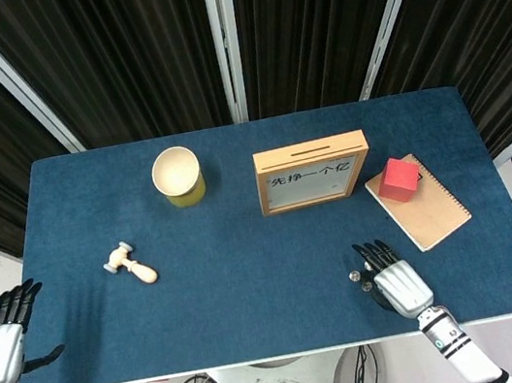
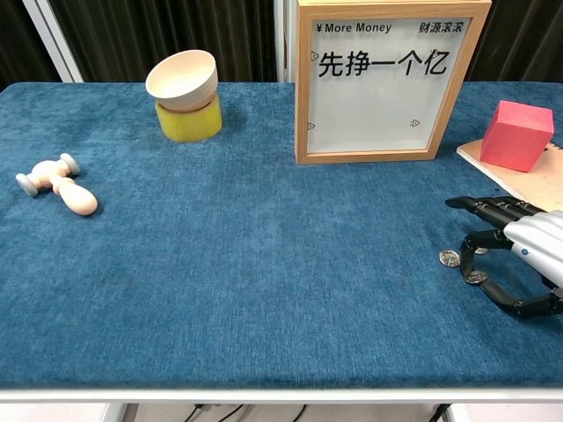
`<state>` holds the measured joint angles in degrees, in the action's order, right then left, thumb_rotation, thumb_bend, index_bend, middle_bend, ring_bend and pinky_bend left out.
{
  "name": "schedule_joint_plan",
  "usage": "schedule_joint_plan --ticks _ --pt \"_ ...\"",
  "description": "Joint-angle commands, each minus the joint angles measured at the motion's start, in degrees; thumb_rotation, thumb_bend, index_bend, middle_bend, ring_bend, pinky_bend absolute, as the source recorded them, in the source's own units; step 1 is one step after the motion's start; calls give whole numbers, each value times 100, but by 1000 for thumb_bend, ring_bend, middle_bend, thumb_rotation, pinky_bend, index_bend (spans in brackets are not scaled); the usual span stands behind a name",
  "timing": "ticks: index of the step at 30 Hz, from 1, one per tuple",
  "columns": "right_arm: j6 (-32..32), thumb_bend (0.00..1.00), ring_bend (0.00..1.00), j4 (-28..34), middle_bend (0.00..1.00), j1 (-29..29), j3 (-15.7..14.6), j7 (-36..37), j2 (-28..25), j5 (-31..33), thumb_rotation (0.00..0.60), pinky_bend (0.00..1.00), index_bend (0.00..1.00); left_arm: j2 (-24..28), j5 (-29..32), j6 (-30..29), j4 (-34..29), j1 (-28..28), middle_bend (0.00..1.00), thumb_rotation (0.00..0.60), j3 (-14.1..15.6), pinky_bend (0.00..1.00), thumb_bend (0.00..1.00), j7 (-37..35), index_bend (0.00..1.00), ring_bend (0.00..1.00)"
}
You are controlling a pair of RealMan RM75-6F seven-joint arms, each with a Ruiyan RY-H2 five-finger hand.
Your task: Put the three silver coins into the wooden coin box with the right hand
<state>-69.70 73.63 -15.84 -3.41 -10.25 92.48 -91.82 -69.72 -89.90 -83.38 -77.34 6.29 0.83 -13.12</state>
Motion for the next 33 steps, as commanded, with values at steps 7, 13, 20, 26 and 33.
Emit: schedule_joint_plan --ticks 7,13,20,26,33 --pt "-88 327 0 -65 0 -39 35 99 69 -50 600 0 538 -13 -4 21 65 38 0 600 -12 0 0 -148 17 0" --pt "-142 327 0 -104 0 -58 48 147 87 -75 600 0 537 -26 1 22 103 45 0 600 -13 0 0 -180 17 0" --pt "-164 327 0 -125 0 -69 43 177 86 -76 600 0 526 -28 -6 19 96 59 0 600 -13 0 0 -177 17 0" --pt "-216 327 0 -89 0 -72 39 219 53 -101 600 0 473 -23 -10 5 80 63 0 600 -15 0 0 -201 17 0" --pt "-283 327 0 -83 3 -81 3 300 31 -179 600 0 433 -6 -33 -32 58 60 0 600 -9 0 0 -259 17 0"
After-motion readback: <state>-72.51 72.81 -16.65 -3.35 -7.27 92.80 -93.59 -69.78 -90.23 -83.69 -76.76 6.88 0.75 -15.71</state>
